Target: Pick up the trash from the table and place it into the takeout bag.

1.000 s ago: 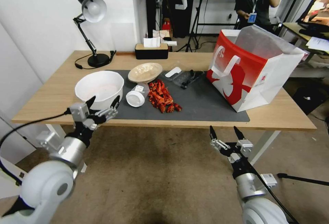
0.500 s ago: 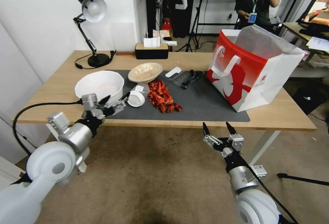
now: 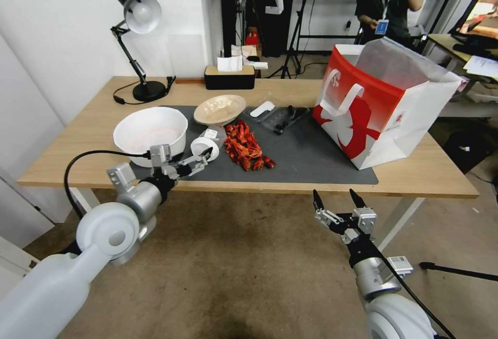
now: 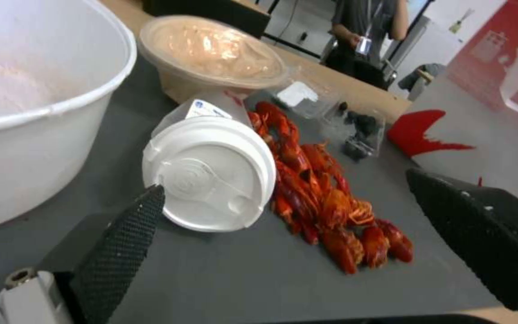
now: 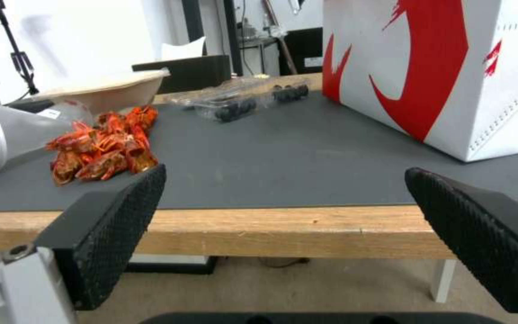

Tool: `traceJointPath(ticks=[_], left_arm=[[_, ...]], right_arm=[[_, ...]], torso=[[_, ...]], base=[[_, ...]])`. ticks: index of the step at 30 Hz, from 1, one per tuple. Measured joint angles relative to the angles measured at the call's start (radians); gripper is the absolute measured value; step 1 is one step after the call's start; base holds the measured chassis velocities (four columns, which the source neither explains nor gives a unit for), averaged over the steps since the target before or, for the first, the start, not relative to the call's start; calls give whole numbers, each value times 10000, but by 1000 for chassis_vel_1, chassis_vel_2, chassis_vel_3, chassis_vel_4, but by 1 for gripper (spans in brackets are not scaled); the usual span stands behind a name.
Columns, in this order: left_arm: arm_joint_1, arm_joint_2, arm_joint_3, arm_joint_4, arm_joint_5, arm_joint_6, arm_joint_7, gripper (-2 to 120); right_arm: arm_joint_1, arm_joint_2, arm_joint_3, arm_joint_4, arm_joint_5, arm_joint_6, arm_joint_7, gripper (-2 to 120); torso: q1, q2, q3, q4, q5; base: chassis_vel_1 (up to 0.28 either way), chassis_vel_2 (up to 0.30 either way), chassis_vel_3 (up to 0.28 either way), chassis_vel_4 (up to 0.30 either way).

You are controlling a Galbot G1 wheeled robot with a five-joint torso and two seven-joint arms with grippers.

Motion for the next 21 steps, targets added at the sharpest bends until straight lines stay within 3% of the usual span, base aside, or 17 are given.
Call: traceJointPath(ticks=[2,8,10,21], left_arm=[[-476,-102,213,150,-758,68,-586,100],[-1173,-239,576,472,-1604,103,-1237,100],[-1712,-430,804,752,-2283,124,-1747,100],[-2682,-876,1390,1247,-3007,345,-2784,100]], right_arm=[[25,2,-14,-4,-33,0,5,100],[38,2,-6,-8,-62,5,16,100],[9,4,19,-23,-76,20,18,100],[-46,23,91,-35,-100,66,29,100]], torso=[[0,0,0,0,1],[0,0,0,0,0],[0,0,1,-1,-3],[-3,0,1,-1,2]], base=[[0,0,0,0],[0,0,0,0],[0,0,0,0],[0,0,0,0]])
